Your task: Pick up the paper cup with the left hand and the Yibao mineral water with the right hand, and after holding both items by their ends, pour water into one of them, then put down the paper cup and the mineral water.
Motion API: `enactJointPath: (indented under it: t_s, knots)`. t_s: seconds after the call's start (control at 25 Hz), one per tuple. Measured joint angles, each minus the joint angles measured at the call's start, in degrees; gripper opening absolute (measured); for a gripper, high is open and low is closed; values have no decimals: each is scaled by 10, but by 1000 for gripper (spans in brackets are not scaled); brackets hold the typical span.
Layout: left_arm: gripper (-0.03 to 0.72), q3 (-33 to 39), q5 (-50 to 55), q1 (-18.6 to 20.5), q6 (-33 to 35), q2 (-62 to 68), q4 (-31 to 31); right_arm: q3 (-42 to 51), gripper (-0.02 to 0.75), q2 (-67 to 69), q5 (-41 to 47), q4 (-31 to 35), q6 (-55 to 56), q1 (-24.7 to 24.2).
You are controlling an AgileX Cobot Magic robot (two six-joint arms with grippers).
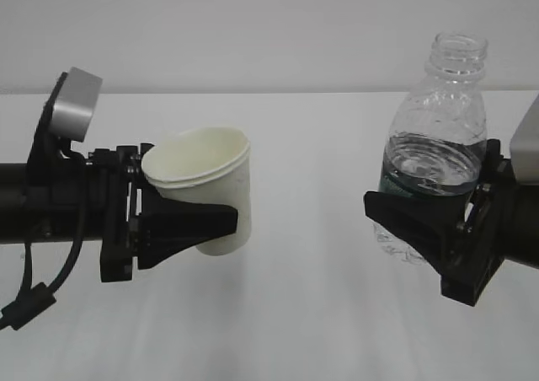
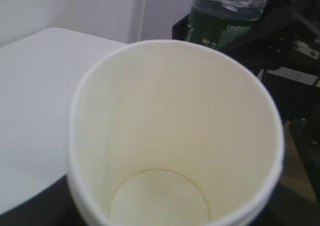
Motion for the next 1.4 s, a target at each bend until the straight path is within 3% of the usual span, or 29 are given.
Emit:
enactJointPath:
  t_s: [0.64,0.88,1.4]
  knots:
    - [463,0,87,-101,-2,0,39,-8,475,0,18,-46,12,0]
    - [463,-36,107,-138,-17,0,58,-38,475,0,42,-82,30,0]
    - [462,-74,119,-139,-48,0,61,-115,475,0,62,-168,94,0]
